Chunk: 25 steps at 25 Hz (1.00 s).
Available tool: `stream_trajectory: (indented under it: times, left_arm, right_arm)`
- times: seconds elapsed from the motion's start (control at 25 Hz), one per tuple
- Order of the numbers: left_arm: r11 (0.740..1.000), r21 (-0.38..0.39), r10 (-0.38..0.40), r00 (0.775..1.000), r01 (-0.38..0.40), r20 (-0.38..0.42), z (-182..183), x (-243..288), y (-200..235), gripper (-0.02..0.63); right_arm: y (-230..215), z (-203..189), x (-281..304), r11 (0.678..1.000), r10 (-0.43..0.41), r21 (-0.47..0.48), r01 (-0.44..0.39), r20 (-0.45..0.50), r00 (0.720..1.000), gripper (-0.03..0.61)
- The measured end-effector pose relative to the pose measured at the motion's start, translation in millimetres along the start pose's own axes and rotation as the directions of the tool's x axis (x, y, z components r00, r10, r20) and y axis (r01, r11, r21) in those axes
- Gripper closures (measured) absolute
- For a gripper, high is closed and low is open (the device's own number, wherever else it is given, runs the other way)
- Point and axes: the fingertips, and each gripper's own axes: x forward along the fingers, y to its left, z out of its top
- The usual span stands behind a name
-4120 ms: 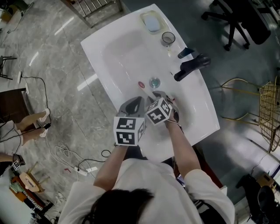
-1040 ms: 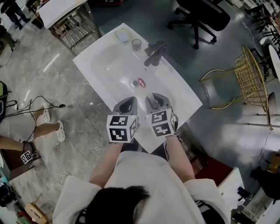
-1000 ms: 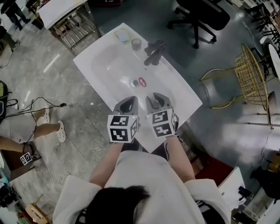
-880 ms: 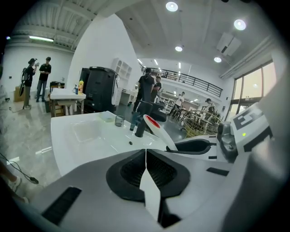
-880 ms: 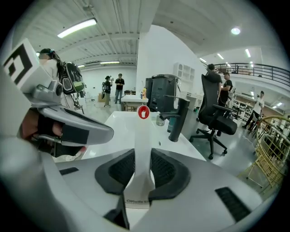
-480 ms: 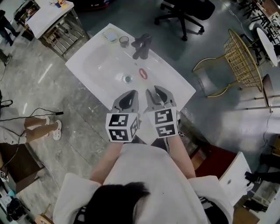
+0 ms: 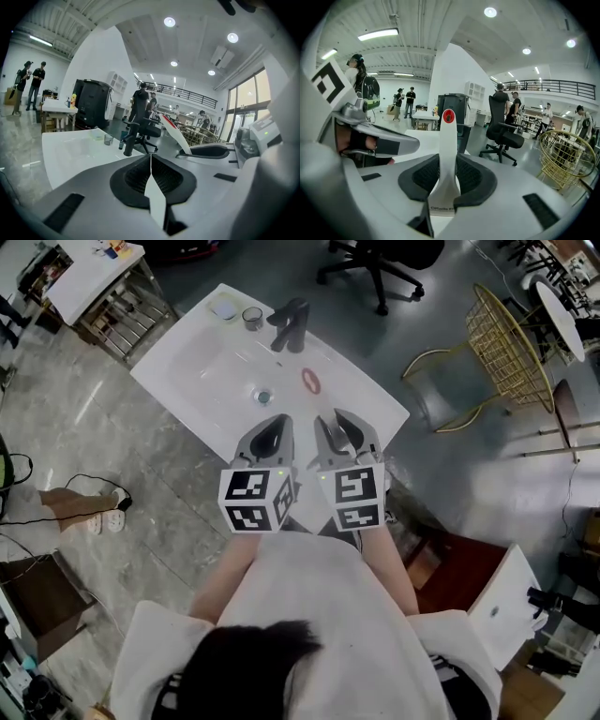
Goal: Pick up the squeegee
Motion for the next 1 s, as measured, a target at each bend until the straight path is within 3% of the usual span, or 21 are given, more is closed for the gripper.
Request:
stream_trajectory:
  times: [0.52,1.0]
  left_arm:
    - [0.999,0.041,-0.03,1.0,0.03,0.001,-6,-5,-24,0.584]
    - [0.998,0.055,-0.033,0.999,0.034,-0.012,-9,-2,-26,0.584]
  right_arm:
    - [-5,-8,-22,0.999,-0.033,0.017,0.033,0.006,0.999,0.472]
    - [0,-7,-19,1.0,-0.013,0.016,0.013,0.011,1.0,0.472]
